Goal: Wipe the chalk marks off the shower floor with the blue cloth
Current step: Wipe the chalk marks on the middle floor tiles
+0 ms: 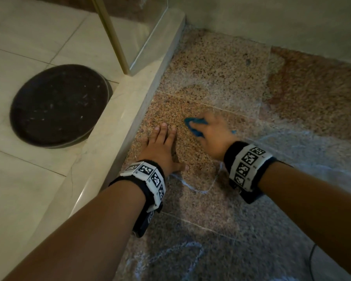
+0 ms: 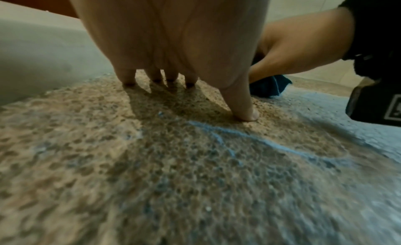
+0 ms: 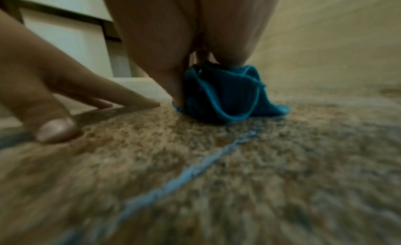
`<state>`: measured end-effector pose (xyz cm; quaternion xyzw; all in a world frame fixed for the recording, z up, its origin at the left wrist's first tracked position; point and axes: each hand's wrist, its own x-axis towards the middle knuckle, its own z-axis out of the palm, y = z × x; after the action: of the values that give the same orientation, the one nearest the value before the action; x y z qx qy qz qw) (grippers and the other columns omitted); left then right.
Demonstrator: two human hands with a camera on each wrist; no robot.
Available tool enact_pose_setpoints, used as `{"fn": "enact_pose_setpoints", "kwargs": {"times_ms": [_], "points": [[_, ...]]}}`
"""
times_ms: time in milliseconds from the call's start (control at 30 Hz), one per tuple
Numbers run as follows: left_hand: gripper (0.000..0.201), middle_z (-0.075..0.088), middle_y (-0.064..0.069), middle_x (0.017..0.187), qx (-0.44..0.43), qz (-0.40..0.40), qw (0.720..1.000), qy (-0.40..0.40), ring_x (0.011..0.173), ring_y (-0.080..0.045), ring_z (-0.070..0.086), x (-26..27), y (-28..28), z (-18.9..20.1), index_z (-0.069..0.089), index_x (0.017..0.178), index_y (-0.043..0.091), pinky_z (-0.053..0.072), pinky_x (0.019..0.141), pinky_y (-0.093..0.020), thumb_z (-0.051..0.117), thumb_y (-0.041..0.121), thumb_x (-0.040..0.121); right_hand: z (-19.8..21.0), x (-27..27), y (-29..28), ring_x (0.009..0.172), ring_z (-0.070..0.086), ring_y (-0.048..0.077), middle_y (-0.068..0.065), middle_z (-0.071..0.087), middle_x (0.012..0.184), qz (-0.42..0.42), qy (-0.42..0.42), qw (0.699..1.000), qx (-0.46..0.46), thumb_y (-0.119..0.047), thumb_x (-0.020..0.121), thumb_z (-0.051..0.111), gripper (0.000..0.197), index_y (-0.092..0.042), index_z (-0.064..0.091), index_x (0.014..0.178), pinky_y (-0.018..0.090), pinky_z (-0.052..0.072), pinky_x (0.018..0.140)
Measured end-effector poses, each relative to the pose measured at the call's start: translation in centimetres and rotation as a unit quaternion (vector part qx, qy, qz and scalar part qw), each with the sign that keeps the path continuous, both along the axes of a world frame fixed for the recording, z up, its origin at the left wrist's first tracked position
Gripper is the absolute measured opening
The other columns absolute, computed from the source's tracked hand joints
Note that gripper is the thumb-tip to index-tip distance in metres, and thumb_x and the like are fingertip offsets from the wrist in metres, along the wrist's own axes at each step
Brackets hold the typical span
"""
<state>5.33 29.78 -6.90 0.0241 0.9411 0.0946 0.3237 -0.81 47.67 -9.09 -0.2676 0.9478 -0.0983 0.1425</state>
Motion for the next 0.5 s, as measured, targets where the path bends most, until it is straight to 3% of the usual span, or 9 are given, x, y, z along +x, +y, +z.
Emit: {"fn": "enact_pose_setpoints", "kwargs": {"times_ms": [67, 133, 200, 233, 267, 300, 367, 433, 500], "points": [[0.114, -0.028, 0.0, 0.157, 0.001, 0.002, 1.0, 0.0, 0.146, -0.021, -0.021, 0.0, 0.0, 0.0, -0.019, 0.152, 0.026, -0.003, 0.12, -0.044, 0.058, 0.07, 0.079, 0.1, -0.6, -0.3, 0.121, 0.039, 0.034, 0.013, 0.041, 0.136, 0.02, 0.053, 0.998, -0.017, -0.007, 0.091, 0.049, 0.043, -0.02, 0.053, 0.132, 0.038, 0.037, 0.1], [0.115, -0.028, 0.0, 0.157, 0.004, 0.0, 1.0, 0.0, 0.146, -0.021, -0.021, 0.0, 0.1, -0.1, -0.019, 0.151, 0.027, -0.004, 0.12, -0.045, 0.058, 0.07, 0.079, 0.2, -3.0, 1.3, 0.104, 0.053, 0.032, 0.017, 0.054, 0.115, -0.117, 0.016, 0.981, -0.154, -0.005, 0.09, 0.052, 0.029, -0.016, 0.062, 0.115, 0.034, 0.044, 0.085], [0.115, -0.029, 0.001, 0.157, 0.006, 0.0, 1.0, 0.001, 0.146, -0.021, -0.021, 0.0, 0.0, -0.1, -0.019, 0.151, 0.027, -0.004, 0.119, -0.045, 0.058, 0.07, 0.079, -0.1, -4.8, 3.2, 0.083, 0.056, 0.022, 0.014, 0.056, 0.099, -0.272, -0.005, 0.931, -0.245, -0.007, 0.091, 0.056, 0.006, -0.01, 0.056, 0.097, 0.017, 0.046, 0.062], [0.114, -0.029, 0.001, 0.157, 0.008, 0.001, 1.0, 0.0, 0.146, -0.021, -0.021, 0.0, 0.0, -0.1, -0.02, 0.151, 0.028, -0.005, 0.119, -0.045, 0.058, 0.07, 0.079, 0.2, -5.0, 3.6, 0.082, 0.055, 0.02, 0.013, 0.054, 0.104, -0.312, -0.004, 0.923, -0.226, -0.01, 0.091, 0.057, 0.006, -0.009, 0.054, 0.097, 0.012, 0.044, 0.058], [0.114, -0.029, 0.001, 0.157, 0.01, 0.001, 1.0, -0.001, 0.146, -0.021, -0.022, 0.0, 0.0, -0.1, -0.02, 0.151, 0.028, -0.005, 0.119, -0.044, 0.058, 0.07, 0.079, 0.3, -4.9, 3.7, 0.088, 0.054, 0.023, 0.013, 0.052, 0.114, -0.337, -0.009, 0.917, -0.211, -0.012, 0.09, 0.058, 0.011, -0.01, 0.056, 0.101, 0.013, 0.044, 0.064], [0.114, -0.029, 0.001, 0.157, 0.011, 0.002, 1.0, -0.001, 0.146, -0.02, -0.022, 0.0, 0.0, -0.2, -0.02, 0.151, 0.028, -0.005, 0.119, -0.044, 0.058, 0.07, 0.079, 0.4, -4.6, 3.3, 0.098, 0.053, 0.029, 0.015, 0.049, 0.125, -0.32, -0.009, 0.929, -0.186, -0.012, 0.088, 0.058, 0.02, -0.013, 0.06, 0.108, 0.022, 0.047, 0.074], [0.115, -0.029, 0.001, 0.157, 0.01, 0.003, 1.0, 0.001, 0.146, -0.02, -0.022, 0.1, 0.0, -0.2, -0.02, 0.151, 0.028, -0.005, 0.119, -0.044, 0.058, 0.07, 0.078, 0.4, -2.5, 1.9, 0.119, 0.042, 0.037, 0.016, 0.042, 0.136, -0.175, 0.013, 0.982, -0.072, -0.005, 0.088, 0.053, 0.042, -0.019, 0.057, 0.127, 0.041, 0.038, 0.096], [0.115, -0.029, 0.001, 0.157, 0.003, 0.002, 1.0, 0.006, 0.146, -0.02, -0.021, 0.1, 0.0, -0.3, -0.021, 0.151, 0.028, -0.004, 0.119, -0.044, 0.058, 0.071, 0.078, 0.3, -0.4, 0.3, 0.129, 0.03, 0.037, 0.011, 0.032, 0.144, -0.059, 0.017, 0.998, -0.022, -0.001, 0.09, 0.047, 0.052, -0.024, 0.047, 0.137, 0.041, 0.029, 0.106], [0.115, -0.029, 0.001, 0.157, 0.002, 0.001, 1.0, 0.005, 0.146, -0.021, -0.021, 0.1, 0.0, -0.3, -0.02, 0.151, 0.028, -0.004, 0.119, -0.044, 0.057, 0.071, 0.078, 0.3, -0.2, 0.1, 0.128, 0.032, 0.034, 0.01, 0.035, 0.144, -0.001, 0.046, 0.999, -0.029, 0.001, 0.09, 0.046, 0.053, -0.025, 0.047, 0.137, 0.037, 0.03, 0.106]]}}
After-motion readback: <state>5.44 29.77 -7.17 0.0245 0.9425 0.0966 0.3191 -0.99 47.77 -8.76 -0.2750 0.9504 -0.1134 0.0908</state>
